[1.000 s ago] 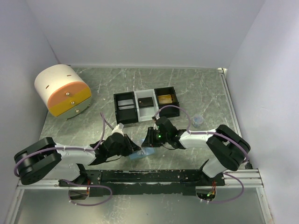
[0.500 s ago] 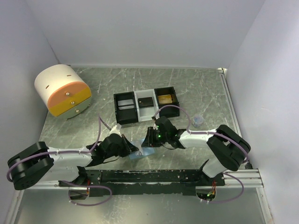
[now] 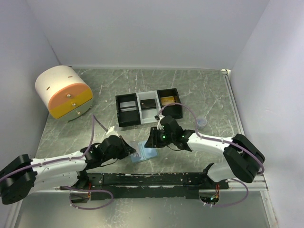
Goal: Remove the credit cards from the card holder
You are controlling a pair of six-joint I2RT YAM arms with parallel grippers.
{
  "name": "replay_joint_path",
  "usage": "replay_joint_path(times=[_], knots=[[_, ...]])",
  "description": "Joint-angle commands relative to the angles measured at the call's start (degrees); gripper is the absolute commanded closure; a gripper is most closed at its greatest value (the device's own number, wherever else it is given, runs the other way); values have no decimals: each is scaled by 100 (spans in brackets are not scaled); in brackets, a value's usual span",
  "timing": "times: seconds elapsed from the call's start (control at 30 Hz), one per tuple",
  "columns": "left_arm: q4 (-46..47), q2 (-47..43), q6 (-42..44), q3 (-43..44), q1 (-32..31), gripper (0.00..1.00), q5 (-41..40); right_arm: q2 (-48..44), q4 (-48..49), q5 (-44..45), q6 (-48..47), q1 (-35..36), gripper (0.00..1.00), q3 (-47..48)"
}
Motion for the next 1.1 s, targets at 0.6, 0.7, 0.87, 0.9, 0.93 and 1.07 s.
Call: replay_joint_path(times=[0.6, 0.7, 0.87, 0.9, 0.93, 1.07], knots=[[-1686, -1358, 250, 404, -34, 93, -584, 1129, -278, 34, -214, 242, 66, 545], [-1455, -1294, 453, 407, -34, 93, -430, 891, -244, 67, -217, 232, 66, 475], [-941, -1190, 841, 447, -34, 93, -100, 295, 190, 57, -36, 222, 65, 215], [-769, -1207, 943, 426, -34, 93, 0, 161, 219, 168, 6, 202, 64, 165], [-593, -1219, 1026, 393, -34, 93, 94, 32, 270, 210, 29, 160, 64, 106], [67, -1335, 1219, 191, -35, 93, 435, -462, 1007, -322, 140, -266, 62, -329]])
